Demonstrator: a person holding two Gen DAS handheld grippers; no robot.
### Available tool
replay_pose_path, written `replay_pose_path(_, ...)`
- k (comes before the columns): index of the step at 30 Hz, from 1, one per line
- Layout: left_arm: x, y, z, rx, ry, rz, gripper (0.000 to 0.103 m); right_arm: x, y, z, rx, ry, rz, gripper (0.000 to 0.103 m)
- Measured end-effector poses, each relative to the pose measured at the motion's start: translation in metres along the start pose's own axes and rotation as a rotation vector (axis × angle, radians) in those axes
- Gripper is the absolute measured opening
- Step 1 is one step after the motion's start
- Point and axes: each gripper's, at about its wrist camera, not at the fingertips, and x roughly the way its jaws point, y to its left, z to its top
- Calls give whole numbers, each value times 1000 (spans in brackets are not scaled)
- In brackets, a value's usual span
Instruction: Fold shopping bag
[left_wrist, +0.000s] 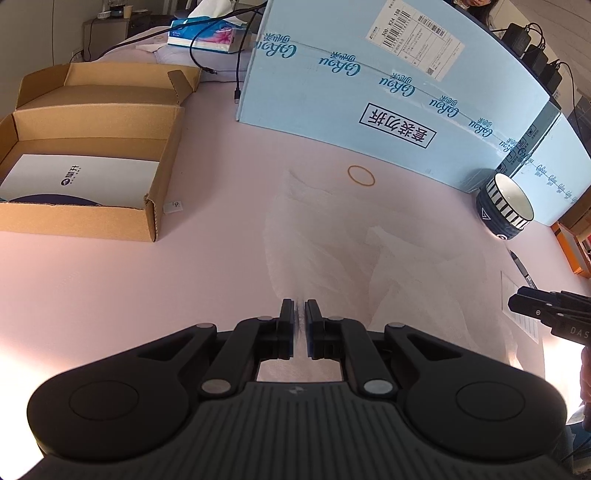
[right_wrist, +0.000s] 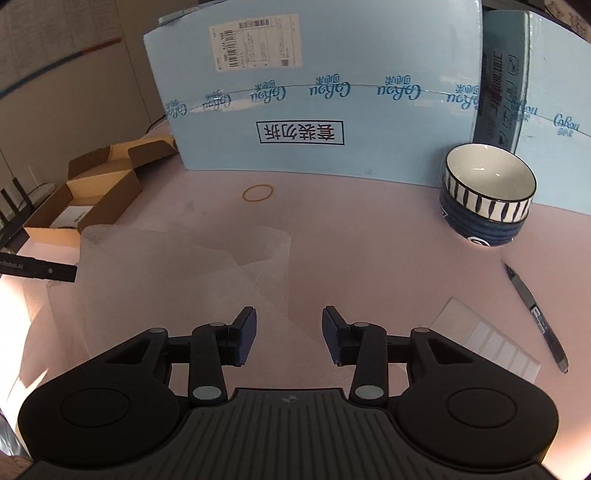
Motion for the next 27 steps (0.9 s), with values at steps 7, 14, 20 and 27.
replay_pose_path(7, 7, 0, -1, -23, 18, 21, 7, 27, -15, -7, -14, 102, 119, 37)
replay_pose_path(14, 9, -3, 2, -9, 20, 39, 13, 21, -12, -12, 35, 81, 138, 14)
replay_pose_path(20, 8, 1, -2, -11, 24, 42, 16, -5, -6, -24, 97, 52, 136, 1)
replay_pose_path(27, 6, 4, -5, -9, 23, 39, 25, -43, -15, -58, 374, 14, 49, 36)
